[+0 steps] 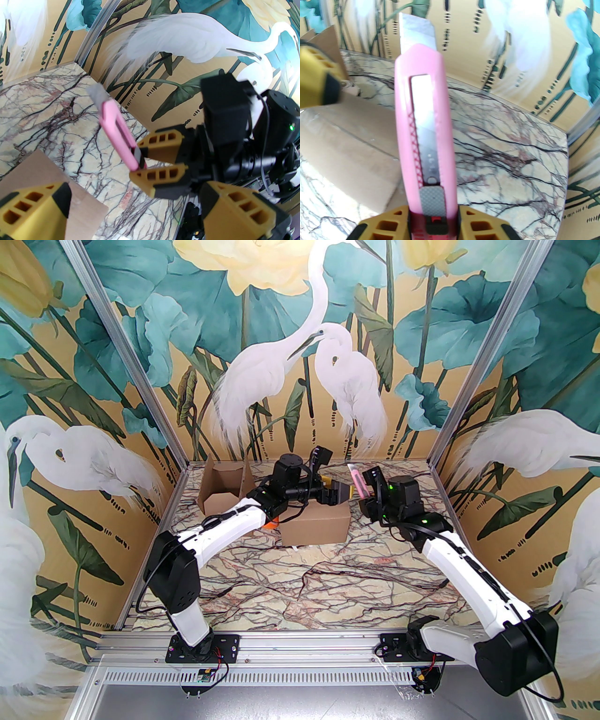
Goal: Unpack the express box
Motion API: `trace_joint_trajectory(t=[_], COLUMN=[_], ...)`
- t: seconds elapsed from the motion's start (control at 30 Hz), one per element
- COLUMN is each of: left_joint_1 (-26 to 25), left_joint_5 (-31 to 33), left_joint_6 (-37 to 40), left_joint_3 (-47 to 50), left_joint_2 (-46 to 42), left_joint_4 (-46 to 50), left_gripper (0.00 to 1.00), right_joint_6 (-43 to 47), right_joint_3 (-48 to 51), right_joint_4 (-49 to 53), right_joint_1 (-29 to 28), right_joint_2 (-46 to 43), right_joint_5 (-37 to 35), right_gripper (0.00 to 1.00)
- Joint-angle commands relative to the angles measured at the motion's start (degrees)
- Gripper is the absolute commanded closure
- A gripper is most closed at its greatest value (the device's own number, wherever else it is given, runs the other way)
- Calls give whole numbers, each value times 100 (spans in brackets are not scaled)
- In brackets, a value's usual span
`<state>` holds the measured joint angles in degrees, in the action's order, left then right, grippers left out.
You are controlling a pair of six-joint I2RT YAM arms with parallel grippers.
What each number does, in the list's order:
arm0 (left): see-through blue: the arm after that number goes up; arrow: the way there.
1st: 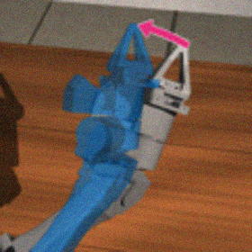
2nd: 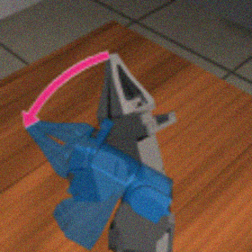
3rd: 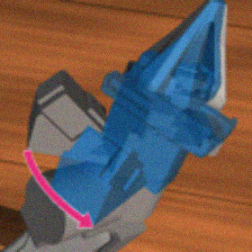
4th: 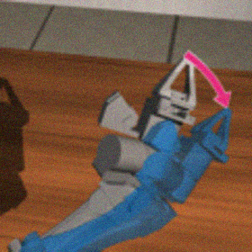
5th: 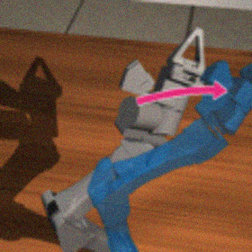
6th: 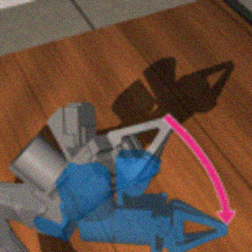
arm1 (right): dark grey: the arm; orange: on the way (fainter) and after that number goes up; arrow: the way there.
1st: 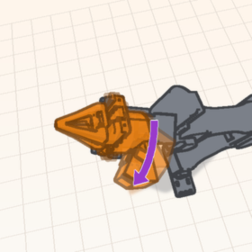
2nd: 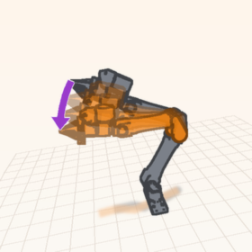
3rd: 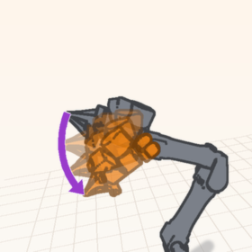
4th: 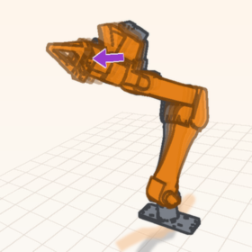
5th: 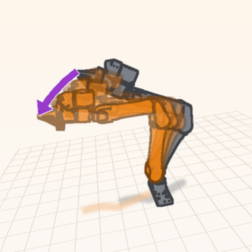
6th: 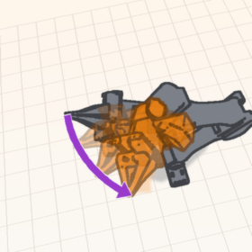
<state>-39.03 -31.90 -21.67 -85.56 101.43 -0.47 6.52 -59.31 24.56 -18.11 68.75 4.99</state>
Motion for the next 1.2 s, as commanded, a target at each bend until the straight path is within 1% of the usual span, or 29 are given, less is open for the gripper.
trace_joint_trajectory(t=[0.0,0.17,0.27,0.37,0.43,0.6,0.73,0.83,1.0,1.1,1.13,1.17], left_joint_1=[12,16,12,30,52,88,91,93,100,97,97,106], left_joint_5=[-168,-20,-101,-141,-193,-262,-373,-454,-545,-579,-580,-565], left_joint_6=[-188,-150,-198,-256,-346,-493,-588,-681,-811,-895,-933,-951], left_joint_3=[-197,-299,-339,-343,-323,-272,-251,-234,-239,-251,-259,-269], left_joint_2=[158,324,437,499,518,554,573,576,577,571,584,582], left_joint_4=[-234,-256,-377,-505,-621,-858,-1039,-1125,-1257,-1380,-1431,-1472], left_gripper=[4,5,11,19,28,44,61,71,80,85,87,87], right_joint_6=[134,150,165,182,222,263,266,232,200,198,177,140], right_joint_3=[17,-2,6,7,-2,-26,-54,-63,-80,-105,-100,-81], right_joint_4=[-223,-200,-199,-187,-161,-153,-149,-211,-344,-381,-402,-442], right_joint_1=[-77,-103,-110,-123,-118,-122,-123,-121,-112,-101,-90,-79], right_joint_2=[-107,-99,-108,-108,-94,-44,21,49,68,99,88,80], right_joint_5=[402,741,891,983,1012,1100,1091,1071,1026,999,997,976], right_gripper=[81,81,81,81,81,81,81,81,79,76,71,62])
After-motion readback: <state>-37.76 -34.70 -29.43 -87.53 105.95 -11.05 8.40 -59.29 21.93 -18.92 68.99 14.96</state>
